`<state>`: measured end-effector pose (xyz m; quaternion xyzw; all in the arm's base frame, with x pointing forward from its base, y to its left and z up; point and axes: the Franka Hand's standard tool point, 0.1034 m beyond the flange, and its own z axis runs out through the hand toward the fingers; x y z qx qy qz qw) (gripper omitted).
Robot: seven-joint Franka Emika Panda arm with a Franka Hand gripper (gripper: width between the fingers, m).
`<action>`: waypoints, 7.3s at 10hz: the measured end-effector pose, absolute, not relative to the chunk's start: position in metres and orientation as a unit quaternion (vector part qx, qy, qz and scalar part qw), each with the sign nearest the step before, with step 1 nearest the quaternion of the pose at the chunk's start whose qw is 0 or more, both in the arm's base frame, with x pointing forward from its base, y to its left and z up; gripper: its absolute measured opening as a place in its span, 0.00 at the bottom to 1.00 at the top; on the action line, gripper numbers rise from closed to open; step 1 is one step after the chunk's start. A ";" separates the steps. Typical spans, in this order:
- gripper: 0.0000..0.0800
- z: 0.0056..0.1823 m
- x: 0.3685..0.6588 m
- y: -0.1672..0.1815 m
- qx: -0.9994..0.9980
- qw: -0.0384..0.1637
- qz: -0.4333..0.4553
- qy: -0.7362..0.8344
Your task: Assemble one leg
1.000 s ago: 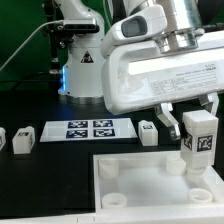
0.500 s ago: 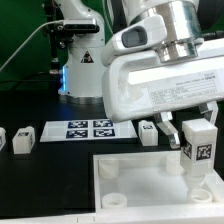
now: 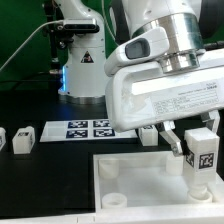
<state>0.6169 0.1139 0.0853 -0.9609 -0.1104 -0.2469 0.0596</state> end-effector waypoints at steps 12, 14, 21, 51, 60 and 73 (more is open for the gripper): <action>0.65 0.068 0.615 0.116 -0.955 0.056 -0.271 -0.106; 0.80 0.068 0.615 0.116 -0.955 0.056 -0.271 -0.106; 0.81 0.068 0.615 0.115 -0.955 0.056 -0.271 -0.106; 0.80 0.074 0.630 0.109 -0.995 0.082 0.003 -0.064; 0.36 0.072 0.634 0.114 -0.973 0.076 0.010 0.219; 0.57 0.068 0.626 0.125 -0.736 0.124 0.028 0.665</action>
Offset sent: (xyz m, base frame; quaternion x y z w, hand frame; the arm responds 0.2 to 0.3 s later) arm 0.0040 -0.0032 -0.0132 -0.0134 0.0112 0.0002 0.9998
